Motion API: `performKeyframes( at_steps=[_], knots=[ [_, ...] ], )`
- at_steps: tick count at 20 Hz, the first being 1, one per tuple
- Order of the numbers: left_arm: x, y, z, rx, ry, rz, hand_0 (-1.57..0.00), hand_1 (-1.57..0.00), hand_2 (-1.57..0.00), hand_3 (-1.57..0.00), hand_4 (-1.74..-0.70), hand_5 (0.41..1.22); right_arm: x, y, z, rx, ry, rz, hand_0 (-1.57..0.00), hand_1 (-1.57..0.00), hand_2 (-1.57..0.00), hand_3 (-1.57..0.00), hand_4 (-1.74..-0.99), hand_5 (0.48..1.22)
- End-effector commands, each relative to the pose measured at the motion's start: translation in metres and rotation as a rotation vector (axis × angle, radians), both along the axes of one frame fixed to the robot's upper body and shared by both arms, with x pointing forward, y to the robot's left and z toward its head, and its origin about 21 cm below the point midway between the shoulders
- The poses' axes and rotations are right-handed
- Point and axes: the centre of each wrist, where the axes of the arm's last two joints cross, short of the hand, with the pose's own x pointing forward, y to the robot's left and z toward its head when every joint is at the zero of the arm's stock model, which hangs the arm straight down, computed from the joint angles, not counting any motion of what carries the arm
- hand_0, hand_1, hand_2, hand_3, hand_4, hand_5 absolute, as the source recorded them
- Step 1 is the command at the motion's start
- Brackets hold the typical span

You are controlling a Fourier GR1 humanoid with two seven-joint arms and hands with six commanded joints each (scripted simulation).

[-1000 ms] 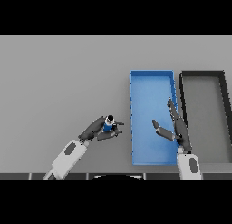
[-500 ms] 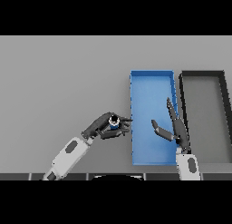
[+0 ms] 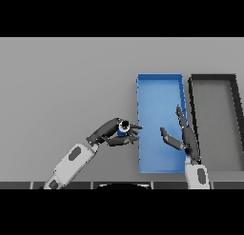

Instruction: Pick up the blue pipe and place it into the blue bin.

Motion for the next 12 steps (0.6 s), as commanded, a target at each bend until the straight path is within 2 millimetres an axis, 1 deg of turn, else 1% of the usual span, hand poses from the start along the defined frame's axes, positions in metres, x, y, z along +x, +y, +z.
performKeyframes(
  at_steps=[1, 2, 3, 4, 6, 7, 8, 9, 10, 12],
  knots=[
    [0.001, 0.002, -0.002, 0.003, 0.001, 0.004, -1.57, -1.57, -1.57, -1.44, -1.73, 1.219, -0.002, 0.001, -0.001, 0.006, 0.002, -0.010, 0.00, 0.00, 0.00, 0.00, -1.178, 0.629],
    [0.002, 0.000, 0.000, 0.009, -0.001, 0.009, -1.57, -1.57, -1.57, -1.44, -1.73, 1.219, -0.003, 0.003, 0.000, 0.017, 0.006, -0.021, 0.00, 0.00, 0.00, 0.00, -1.186, 0.629],
    [0.001, 0.001, 0.002, 0.008, -0.001, 0.010, -1.57, -1.57, -1.57, -1.44, -1.73, 1.220, -0.010, 0.002, -0.004, 0.025, 0.004, -0.019, 0.00, 0.00, 0.00, 0.00, -1.192, 0.628],
    [0.001, 0.004, -0.001, 0.009, -0.003, 0.014, -1.57, -1.57, -1.57, -1.44, -1.73, 1.220, -0.011, 0.003, -0.005, 0.022, 0.007, -0.031, 0.00, 0.00, 0.00, 0.00, -1.209, 0.623],
    [0.001, 0.003, -0.002, 0.011, -0.006, 0.007, -1.57, -1.57, -1.57, -1.44, -1.73, 1.220, -0.007, 0.004, -0.003, 0.031, 0.004, -0.027, 0.00, 0.00, 0.00, 0.00, -1.197, 0.618],
    [-0.001, -0.002, -0.002, 0.010, -0.008, 0.003, -1.57, -1.57, -1.57, -1.44, -1.73, 1.220, -0.007, -0.001, 0.003, 0.047, -0.023, -0.012, 0.00, 0.00, 0.00, 0.00, -1.191, 0.619],
    [-0.002, 0.001, -0.003, 0.013, -0.009, 0.004, -1.57, -1.57, -1.57, -1.44, -1.73, 1.221, -0.009, -0.004, 0.010, 0.072, -0.059, 0.019, 0.00, 0.00, 0.00, 0.00, -1.195, 0.610],
    [0.000, 0.000, -0.001, 0.013, -0.002, 0.002, -1.57, -1.57, -1.57, -1.44, -1.73, 1.221, -0.007, -0.004, 0.018, 0.117, -0.064, 0.067, 0.00, 0.00, 0.00, 0.00, -1.197, 0.604],
    [0.001, -0.001, 0.001, 0.013, -0.007, -0.003, -1.57, -1.57, -1.57, -1.44, -1.73, 1.221, -0.005, -0.006, 0.029, 0.141, -0.062, 0.127, 0.00, 0.00, 0.00, 0.00, -1.199, 0.593],
    [0.001, 0.001, -0.002, 0.017, -0.004, -0.001, -1.57, -1.57, -1.57, -1.44, -1.73, 1.221, 0.001, -0.011, 0.057, 0.145, -0.067, 0.224, 0.00, 0.00, 0.00, 0.00, -1.215, 0.561]
  ],
)
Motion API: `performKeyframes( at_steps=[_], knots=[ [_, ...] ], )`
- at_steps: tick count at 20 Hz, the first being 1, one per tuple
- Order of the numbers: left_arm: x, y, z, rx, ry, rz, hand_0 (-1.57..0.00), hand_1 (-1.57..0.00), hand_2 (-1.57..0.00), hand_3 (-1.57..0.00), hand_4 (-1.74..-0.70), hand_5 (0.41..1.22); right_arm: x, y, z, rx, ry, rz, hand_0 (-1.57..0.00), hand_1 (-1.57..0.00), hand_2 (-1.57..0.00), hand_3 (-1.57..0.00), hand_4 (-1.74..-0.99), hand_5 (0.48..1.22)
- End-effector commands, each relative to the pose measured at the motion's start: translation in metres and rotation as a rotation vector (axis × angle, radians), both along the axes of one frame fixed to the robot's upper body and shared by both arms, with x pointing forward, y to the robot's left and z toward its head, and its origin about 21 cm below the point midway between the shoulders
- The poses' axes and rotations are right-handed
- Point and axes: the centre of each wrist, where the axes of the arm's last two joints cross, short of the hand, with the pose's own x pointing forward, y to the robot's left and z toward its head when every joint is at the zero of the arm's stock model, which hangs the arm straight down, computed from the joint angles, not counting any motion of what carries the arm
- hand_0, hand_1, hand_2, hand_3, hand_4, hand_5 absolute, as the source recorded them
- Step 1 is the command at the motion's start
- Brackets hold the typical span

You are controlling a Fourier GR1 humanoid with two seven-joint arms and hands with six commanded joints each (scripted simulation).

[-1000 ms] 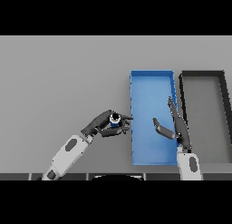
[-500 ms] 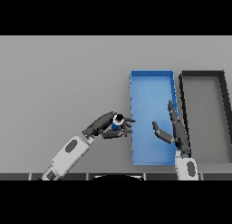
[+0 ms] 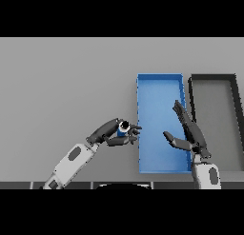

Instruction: Pick up the blue pipe and place it into the blue bin.

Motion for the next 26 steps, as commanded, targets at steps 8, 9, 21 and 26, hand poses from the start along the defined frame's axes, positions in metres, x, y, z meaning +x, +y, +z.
performKeyframes(
  at_steps=[8, 9, 21, 26],
  knots=[
    [0.001, -0.002, 0.001, 0.018, -0.002, 0.002, -1.57, -1.57, -1.57, -1.44, -1.73, 1.221, 0.010, 0.038, 0.072, -0.135, -0.045, 0.385, 0.00, 0.00, 0.00, 0.00, -1.301, 0.520],
    [0.001, -0.004, 0.000, 0.028, 0.001, 0.003, -1.57, -1.57, -1.57, -1.44, -1.73, 1.221, 0.013, 0.040, 0.080, -0.159, -0.053, 0.412, 0.00, 0.00, 0.00, 0.00, -1.297, 0.522],
    [0.006, -0.002, -0.003, -0.006, 0.010, -0.040, -1.57, -1.57, -1.57, -1.50, -1.73, 1.221, 0.047, 0.111, 0.109, -0.286, -0.086, 0.687, 0.00, 0.00, 0.00, 0.00, -1.233, 0.528],
    [0.011, 0.002, 0.000, 0.006, 0.013, -0.039, -1.57, -1.57, -1.57, -1.50, -1.73, 1.221, 0.063, 0.133, 0.114, -0.298, -0.074, 0.718, 0.00, 0.00, -0.02, 0.00, -1.225, 0.511]
  ],
)
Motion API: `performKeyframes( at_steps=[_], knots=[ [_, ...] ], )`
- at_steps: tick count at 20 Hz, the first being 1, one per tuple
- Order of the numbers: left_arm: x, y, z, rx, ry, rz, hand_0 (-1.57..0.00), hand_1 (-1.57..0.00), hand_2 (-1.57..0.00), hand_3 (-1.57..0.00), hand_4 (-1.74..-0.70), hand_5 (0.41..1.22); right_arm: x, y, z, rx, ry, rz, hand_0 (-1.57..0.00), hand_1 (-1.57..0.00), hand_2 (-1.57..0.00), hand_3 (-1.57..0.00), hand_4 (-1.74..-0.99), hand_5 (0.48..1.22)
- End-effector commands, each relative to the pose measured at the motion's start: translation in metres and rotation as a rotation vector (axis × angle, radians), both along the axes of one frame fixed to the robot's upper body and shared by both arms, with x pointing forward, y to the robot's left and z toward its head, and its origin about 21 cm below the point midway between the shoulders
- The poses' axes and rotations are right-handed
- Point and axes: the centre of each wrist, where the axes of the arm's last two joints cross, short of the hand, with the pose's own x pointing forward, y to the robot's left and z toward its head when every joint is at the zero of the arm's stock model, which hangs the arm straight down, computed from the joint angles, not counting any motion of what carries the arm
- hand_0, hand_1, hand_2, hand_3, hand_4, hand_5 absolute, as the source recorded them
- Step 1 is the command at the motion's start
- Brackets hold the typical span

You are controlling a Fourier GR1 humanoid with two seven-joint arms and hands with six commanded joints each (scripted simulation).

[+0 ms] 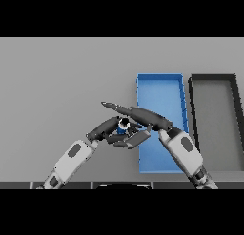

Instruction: Pick up the blue pipe and place it into the blue bin.

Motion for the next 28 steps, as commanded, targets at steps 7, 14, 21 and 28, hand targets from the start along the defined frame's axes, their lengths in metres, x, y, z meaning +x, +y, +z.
performKeyframes(
  at_steps=[7, 14, 21, 28],
  knots=[
    [-0.002, 0.001, 0.006, 0.115, -0.092, 0.007, -0.88, -0.83, -0.80, -0.67, -1.61, 1.221, 0.014, 0.024, 0.003, -0.037, 0.010, 0.099, -0.70, -0.71, -0.71, -0.56, -1.453, 0.551],
    [-0.003, -0.002, 0.004, -0.056, -0.030, 0.008, -1.39, -1.39, -1.38, -0.55, -1.71, 1.212, 0.010, 0.028, -0.007, 0.030, 0.048, 0.109, -1.39, -1.39, -1.39, -1.33, -1.458, 0.957],
    [0.000, 0.001, 0.003, 0.003, -0.087, -0.013, -1.43, -1.22, -1.35, -0.53, -1.64, 1.219, 0.005, 0.031, -0.012, 0.033, 0.025, 0.123, -1.53, -1.53, -1.53, -1.52, -1.474, 1.166],
    [0.005, 0.008, 0.006, 0.082, -0.116, -0.094, -0.40, -0.33, -0.33, -0.14, -1.05, 1.118, -0.001, 0.031, -0.004, 0.039, 0.014, 0.119, -1.56, -1.56, -1.56, -1.56, -1.483, 1.209]
  ],
)
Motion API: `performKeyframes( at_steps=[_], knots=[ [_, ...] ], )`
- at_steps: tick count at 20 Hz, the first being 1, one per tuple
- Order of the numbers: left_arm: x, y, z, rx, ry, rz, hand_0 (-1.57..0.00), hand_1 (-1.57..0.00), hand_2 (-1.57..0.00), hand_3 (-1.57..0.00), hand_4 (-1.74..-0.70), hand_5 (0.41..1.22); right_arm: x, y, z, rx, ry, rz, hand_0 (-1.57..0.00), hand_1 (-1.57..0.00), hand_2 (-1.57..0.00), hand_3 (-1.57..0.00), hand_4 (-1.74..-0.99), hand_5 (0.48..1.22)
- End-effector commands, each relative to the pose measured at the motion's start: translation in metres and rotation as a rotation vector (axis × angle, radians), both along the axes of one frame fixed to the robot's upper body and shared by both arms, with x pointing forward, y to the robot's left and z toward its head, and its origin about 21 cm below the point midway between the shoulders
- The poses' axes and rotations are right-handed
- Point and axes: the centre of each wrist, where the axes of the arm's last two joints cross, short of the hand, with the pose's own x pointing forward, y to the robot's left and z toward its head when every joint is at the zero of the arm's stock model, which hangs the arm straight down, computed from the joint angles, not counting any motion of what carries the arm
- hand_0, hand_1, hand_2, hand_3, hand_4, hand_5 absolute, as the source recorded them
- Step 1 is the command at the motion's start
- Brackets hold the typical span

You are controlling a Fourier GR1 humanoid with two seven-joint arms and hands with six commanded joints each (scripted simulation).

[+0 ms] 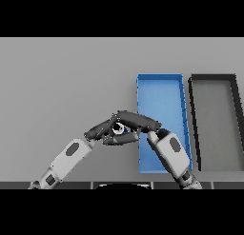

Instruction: Pick up the blue pipe and place it into the blue bin.

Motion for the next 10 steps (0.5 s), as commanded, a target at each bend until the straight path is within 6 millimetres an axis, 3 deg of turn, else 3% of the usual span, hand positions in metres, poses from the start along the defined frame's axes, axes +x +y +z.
performKeyframes(
  at_steps=[1, 5, 10],
  knots=[
    [-0.0002, -0.0021, -0.0013, 0.021, -0.012, 0.012, -0.32, -0.26, -0.27, -0.11, -0.99, 1.042, -0.0011, -0.0020, -0.0037, 0.022, 0.008, 0.011, -1.56, -1.56, -1.56, -1.56, -1.483, 1.212],
    [0.0029, 0.0011, -0.0039, 0.074, 0.006, 0.069, -0.13, -0.11, -0.11, -0.04, -0.85, 0.794, 0.0003, 0.0015, -0.0023, 0.050, 0.004, 0.002, -1.57, -1.57, -1.57, -1.57, -1.484, 1.217],
    [0.0034, 0.0040, -0.0074, 0.051, 0.034, 0.091, -0.04, -0.03, -0.04, -0.01, -0.84, 0.636, -0.0004, 0.0008, -0.0010, 0.069, -0.018, -0.006, -1.57, -1.57, -1.57, -1.57, -1.487, 1.220]
  ],
)
